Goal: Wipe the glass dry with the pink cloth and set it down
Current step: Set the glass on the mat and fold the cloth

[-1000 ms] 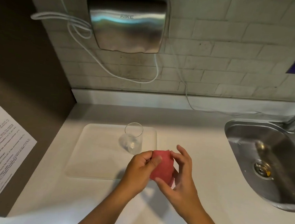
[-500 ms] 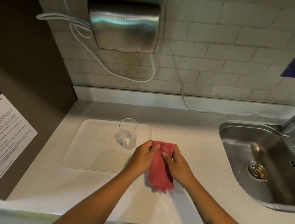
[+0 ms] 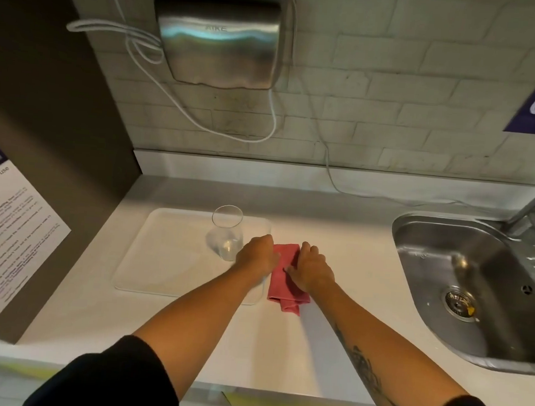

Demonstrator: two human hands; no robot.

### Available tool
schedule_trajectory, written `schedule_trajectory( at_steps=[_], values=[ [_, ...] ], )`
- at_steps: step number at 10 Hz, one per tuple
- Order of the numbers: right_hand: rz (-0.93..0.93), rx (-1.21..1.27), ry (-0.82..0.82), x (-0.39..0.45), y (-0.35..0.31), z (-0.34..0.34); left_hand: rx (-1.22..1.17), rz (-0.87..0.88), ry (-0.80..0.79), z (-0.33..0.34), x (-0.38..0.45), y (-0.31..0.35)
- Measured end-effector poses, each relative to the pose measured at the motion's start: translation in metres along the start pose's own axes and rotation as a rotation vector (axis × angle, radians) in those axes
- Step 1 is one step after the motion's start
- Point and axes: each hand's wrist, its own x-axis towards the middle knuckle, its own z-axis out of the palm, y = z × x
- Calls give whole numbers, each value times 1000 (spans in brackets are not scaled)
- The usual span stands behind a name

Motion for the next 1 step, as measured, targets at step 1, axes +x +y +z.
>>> schedule_trajectory(
  at_steps=[1],
  values=[
    [-51, -63, 45, -2, -2, -7, -2, 21, 25, -6, -3, 4]
  ],
)
